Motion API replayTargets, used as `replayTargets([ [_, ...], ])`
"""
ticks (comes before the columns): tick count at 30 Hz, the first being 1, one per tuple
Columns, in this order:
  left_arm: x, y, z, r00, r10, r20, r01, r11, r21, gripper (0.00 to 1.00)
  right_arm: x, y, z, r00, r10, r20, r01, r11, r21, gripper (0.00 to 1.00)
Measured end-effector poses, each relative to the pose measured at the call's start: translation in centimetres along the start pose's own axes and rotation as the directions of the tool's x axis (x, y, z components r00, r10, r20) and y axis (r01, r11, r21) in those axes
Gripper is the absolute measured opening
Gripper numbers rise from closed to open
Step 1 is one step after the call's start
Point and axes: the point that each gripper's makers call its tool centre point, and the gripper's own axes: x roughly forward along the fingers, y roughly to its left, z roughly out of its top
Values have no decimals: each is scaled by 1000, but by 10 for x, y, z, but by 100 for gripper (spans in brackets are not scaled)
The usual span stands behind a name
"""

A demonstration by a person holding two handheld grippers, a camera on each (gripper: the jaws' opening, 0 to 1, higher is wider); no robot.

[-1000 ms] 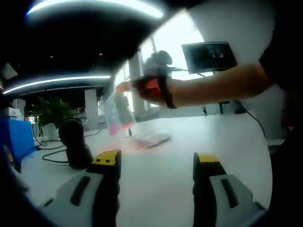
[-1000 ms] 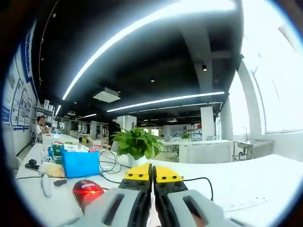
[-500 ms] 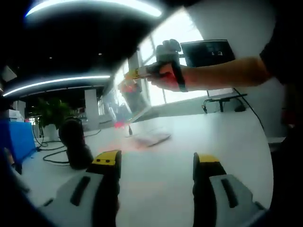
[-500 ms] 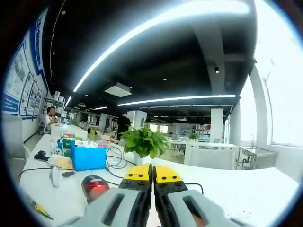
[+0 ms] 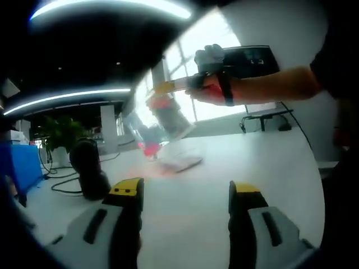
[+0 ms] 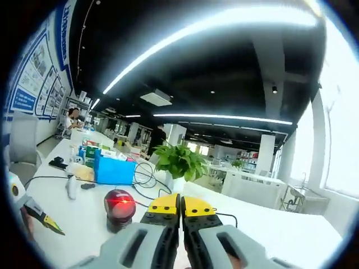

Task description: Clip sheet goods on table flip sheet goods clip sheet goods scan sheet goods put sheet goods back to table

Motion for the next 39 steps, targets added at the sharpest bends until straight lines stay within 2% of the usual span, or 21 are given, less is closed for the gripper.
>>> replayTargets([
  [4, 0, 0, 0, 1000, 1, -1, -1, 1000, 2, 54, -10, 13, -10, 999, 33, -21, -33, 999, -11, 0],
  [9, 0, 1, -1, 1000, 6, -3, -6, 1000, 2, 54, -17, 11, -22, 999, 32, -36, -32, 999, -1, 0],
  [17, 0, 1, -1, 1000, 7, -6, -7, 1000, 5, 54, -20, -19, -55, 994, -16, -106, 17, 1000, 6, 0],
  [23, 0, 1, -1, 1000, 5, -6, -5, 1000, 3, 54, -19, -42, -67, 990, -61, -129, 62, 998, 4, 0],
  [27, 0, 1, -1, 1000, 5, -5, -5, 1000, 3, 54, -13, -55, -81, 984, -87, -158, 85, 996, -22, 0],
  [28, 0, 1, -1, 1000, 5, -5, -5, 1000, 3, 54, -12, -59, -84, 981, -95, -171, 87, 995, -51, 0],
  [32, 0, 0, -1, 1000, 4, -6, -4, 1000, 4, 54, -8, -66, -91, 976, -107, -188, 100, 994, -49, 0],
  [39, 0, 2, -1, 1000, 5, -4, -5, 1000, 1, 54, -3, -68, -101, 969, -113, -220, 87, 988, -125, 0],
])
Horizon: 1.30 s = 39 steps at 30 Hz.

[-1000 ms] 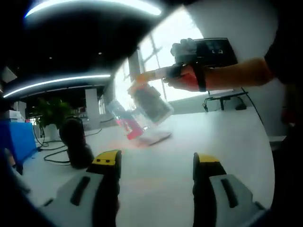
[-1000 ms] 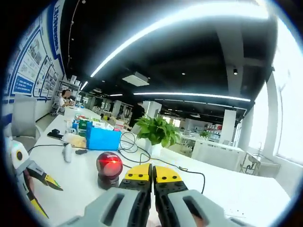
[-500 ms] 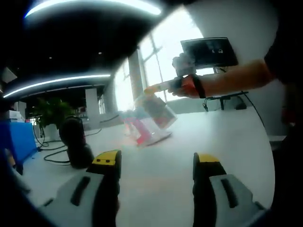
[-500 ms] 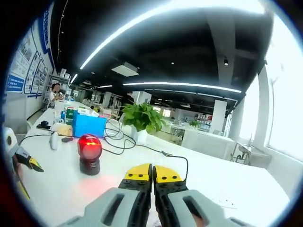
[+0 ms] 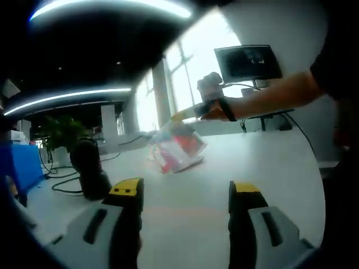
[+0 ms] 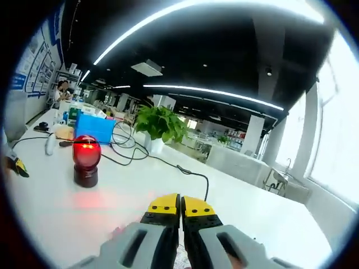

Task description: Clip sheet goods on table flip sheet goods clip sheet goods scan sheet goods put sheet goods back to table

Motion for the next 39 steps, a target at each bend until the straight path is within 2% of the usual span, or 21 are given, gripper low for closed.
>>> replayTargets([
  [11, 0, 1, 0, 1000, 0, 1, 0, 1000, -4, 54, 6, -10, -10, 999, -19, -29, 18, 999, -39, 0],
  [20, 0, 1, -1, 1000, 2, -1, -2, 1000, -5, 54, 16, -18, -26, 998, -28, -60, 24, 998, -52, 0],
  [34, 0, 1, -1, 1000, 3, -3, -3, 1000, -7, 54, 37, -35, -45, 995, -18, -102, 14, 999, -37, 0],
  [39, 0, 2, -2, 1000, 3, -7, -3, 1000, -8, 54, 45, -39, -52, 992, 1, -127, -13, 996, -91, 0],
])
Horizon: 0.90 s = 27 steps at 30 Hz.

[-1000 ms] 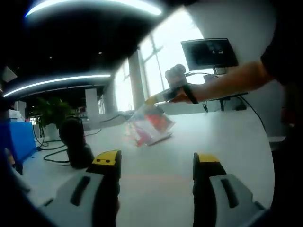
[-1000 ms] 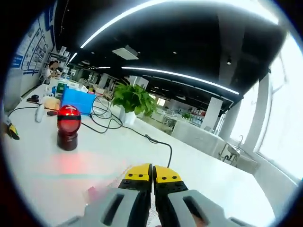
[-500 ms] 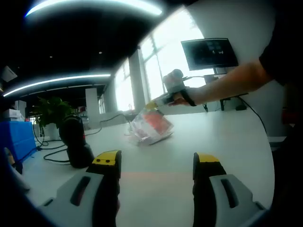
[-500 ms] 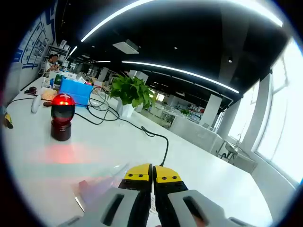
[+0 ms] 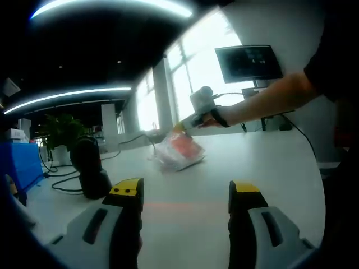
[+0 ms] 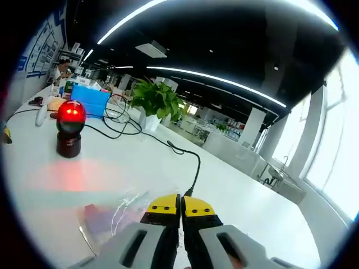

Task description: Clip sheet goods on table flip sheet goods clip sheet goods scan sheet goods put sheet goods back to table

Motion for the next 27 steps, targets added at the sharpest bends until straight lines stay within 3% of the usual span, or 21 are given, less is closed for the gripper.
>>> replayTargets([
  [12, 0, 0, -1, 1000, 0, -3, 0, 1000, -2, 54, 15, -10, -16, 998, 63, -19, -63, 998, 1, 0],
  [18, 0, 1, -2, 1000, 5, -5, -5, 1000, -7, 54, 21, -5, -25, 996, 88, -34, -89, 996, -20, 0],
  [27, 1, 2, -2, 1000, 7, -8, -7, 1000, -10, 54, 29, -6, -52, 991, 102, -88, -104, 995, -14, 0],
])
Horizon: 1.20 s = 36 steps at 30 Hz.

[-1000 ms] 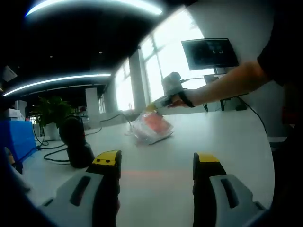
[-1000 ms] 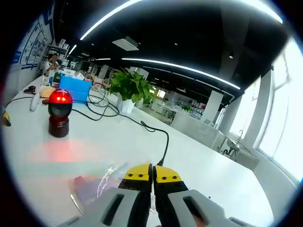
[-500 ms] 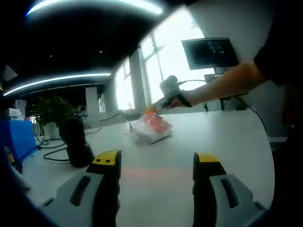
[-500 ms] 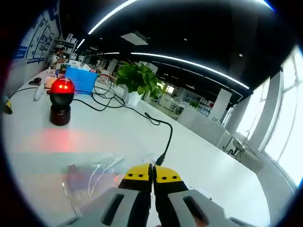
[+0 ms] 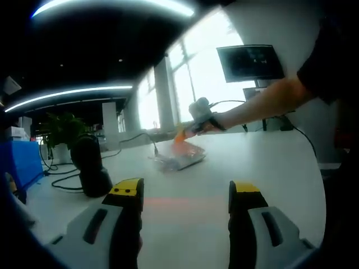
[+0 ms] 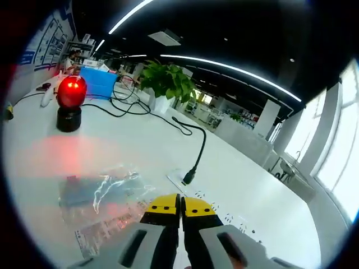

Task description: Clip sheet goods on table flip sheet goods clip sheet goods scan sheet goods put sheet goods back to table

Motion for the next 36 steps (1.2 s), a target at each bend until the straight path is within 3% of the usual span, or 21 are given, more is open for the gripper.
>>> replayTargets([
  [18, 0, 1, 0, 1000, 2, 0, -2, 1000, 2, 54, 6, 3, -22, 998, -21, -55, 21, 1000, 3, 1],
  [22, 0, 1, 0, 1000, 1, -1, -1, 1000, 4, 54, 6, -6, -29, 996, -43, -72, 45, 999, 21, 0],
  [26, 0, 0, 0, 1000, -2, -3, 2, 1000, 5, 54, 1, -24, -24, 994, -105, -27, 108, 974, 200, 9],
  [28, 0, 0, 0, 1000, -2, -4, 2, 1000, 6, 54, -4, -42, -12, 988, -156, 19, 142, 939, 313, 9],
  [31, 0, 0, 0, 1000, -1, -3, 1, 1000, 7, 54, -14, -48, 5, 977, -207, 58, 168, 904, 394, 11],
  [33, 0, -1, 0, 1000, -1, -2, 1, 1000, 8, 54, -14, -57, 15, 976, -203, 83, 152, 900, 408, 13],
  [36, 0, -1, 1, 1000, 0, -1, 0, 1000, 9, 54, -19, -50, 27, 976, -184, 114, 125, 910, 395, 21],
])
